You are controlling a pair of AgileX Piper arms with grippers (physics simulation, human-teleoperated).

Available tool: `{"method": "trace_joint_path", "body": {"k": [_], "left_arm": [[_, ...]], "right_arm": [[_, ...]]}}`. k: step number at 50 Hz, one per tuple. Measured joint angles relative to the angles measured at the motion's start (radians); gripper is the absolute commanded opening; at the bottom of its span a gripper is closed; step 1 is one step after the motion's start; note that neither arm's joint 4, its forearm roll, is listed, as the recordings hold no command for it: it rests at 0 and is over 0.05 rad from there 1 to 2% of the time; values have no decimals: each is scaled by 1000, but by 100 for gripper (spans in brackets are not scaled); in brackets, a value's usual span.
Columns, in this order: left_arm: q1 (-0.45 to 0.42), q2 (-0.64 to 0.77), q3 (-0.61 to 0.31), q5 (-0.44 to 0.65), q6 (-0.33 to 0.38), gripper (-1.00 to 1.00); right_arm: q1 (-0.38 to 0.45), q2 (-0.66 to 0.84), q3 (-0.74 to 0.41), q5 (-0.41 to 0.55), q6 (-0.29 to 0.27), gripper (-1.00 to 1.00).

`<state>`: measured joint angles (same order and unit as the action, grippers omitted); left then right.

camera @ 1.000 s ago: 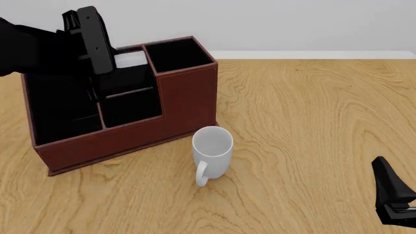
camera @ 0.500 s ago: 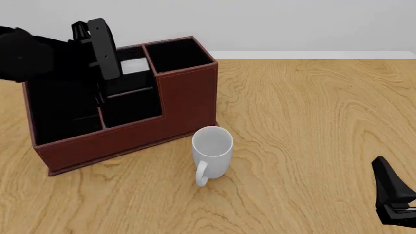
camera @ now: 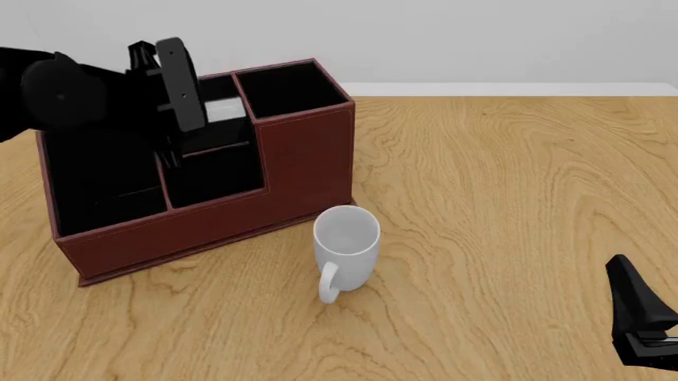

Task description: Pick up the book and place it in the front compartment of the caddy.

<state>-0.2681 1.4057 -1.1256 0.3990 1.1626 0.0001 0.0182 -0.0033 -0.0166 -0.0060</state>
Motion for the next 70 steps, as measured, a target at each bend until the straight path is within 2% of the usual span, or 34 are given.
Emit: {"method": "trace_joint_path", "body": {"k": [39, 70], "left_arm": [[47, 77, -16, -69, 34, -100], [58, 130, -1, -134, 31, -100]], "right_arm": [[0, 0, 0, 0, 0, 100], [0, 0, 0, 0, 0, 100]]}}
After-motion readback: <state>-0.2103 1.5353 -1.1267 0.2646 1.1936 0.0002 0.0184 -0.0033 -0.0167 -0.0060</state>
